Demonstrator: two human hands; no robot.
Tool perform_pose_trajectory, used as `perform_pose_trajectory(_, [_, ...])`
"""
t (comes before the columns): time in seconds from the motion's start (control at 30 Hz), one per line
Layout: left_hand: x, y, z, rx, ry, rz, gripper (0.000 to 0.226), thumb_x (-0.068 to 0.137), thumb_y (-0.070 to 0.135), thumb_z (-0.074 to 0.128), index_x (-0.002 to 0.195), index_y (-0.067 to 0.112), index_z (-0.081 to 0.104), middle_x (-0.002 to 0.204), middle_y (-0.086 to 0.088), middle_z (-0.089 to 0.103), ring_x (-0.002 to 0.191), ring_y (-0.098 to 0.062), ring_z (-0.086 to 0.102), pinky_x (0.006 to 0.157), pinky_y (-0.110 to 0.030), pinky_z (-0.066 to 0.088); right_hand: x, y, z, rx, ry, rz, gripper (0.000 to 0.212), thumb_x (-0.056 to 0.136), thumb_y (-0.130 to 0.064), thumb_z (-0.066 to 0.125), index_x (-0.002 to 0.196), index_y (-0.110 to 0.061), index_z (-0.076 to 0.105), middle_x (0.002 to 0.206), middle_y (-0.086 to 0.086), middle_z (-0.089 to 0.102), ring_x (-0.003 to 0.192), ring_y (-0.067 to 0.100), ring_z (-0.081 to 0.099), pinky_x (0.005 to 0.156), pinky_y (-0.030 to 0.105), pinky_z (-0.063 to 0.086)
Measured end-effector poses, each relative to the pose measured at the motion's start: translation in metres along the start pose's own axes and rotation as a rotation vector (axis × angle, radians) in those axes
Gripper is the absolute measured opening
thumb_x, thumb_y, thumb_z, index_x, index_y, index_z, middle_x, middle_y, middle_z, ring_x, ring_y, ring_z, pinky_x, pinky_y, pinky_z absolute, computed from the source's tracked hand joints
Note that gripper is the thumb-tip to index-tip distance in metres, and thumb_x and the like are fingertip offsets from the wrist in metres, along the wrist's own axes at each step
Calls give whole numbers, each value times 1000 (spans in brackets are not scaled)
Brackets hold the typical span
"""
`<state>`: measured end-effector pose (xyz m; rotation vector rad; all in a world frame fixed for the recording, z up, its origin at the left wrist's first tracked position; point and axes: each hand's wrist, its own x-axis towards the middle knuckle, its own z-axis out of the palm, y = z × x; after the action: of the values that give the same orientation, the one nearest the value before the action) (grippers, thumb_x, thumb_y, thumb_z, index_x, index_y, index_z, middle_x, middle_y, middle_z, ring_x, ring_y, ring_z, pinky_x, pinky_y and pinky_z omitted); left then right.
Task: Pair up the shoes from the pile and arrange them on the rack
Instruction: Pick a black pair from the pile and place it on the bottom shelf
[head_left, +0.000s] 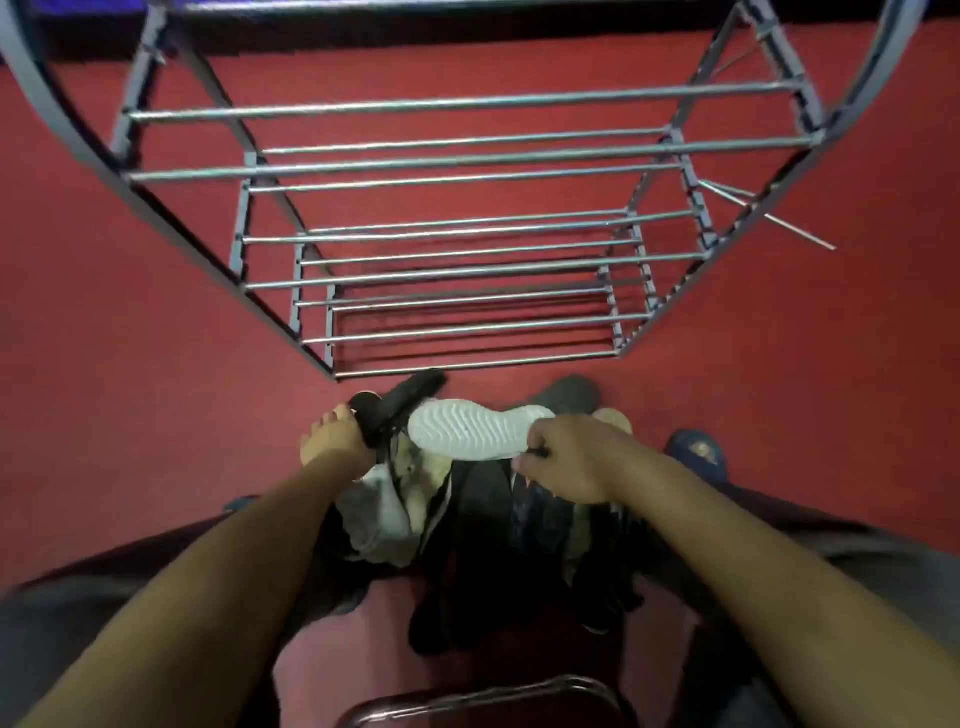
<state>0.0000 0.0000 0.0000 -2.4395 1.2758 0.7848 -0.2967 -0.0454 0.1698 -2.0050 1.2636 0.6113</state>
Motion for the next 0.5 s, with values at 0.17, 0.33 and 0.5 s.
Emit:
perform_pose_trajectory(0.17, [21, -2, 16, 15, 88, -9, 68, 78, 40, 75, 131, 6, 47, 130, -17, 54, 121, -38, 52, 98, -45, 45, 15, 18, -6, 46, 128, 62, 45, 96, -54, 45, 107, -16, 66, 105, 0, 68, 101, 22, 63, 81, 33, 46])
perform_pose_trajectory(0.33, [-5, 11, -21, 2, 151, 131, 42, 90, 38, 62, 115, 5, 62, 108, -21, 63, 99, -42, 64, 80, -44, 53, 4, 32, -5, 81, 40, 153, 43, 96, -50, 47, 88, -11, 65, 90, 3, 66, 90, 24, 62, 74, 32, 45])
perform_pose_trajectory(0.5, [-54, 23, -63, -163, 110, 52, 51, 86, 57, 60, 76, 7, 62, 85, -14, 67, 80, -36, 67, 68, -33, 54, -14, 47, 2, 142, 78, 222, 37, 97, -43, 49, 91, -12, 68, 114, 18, 66, 100, 29, 60, 77, 29, 39])
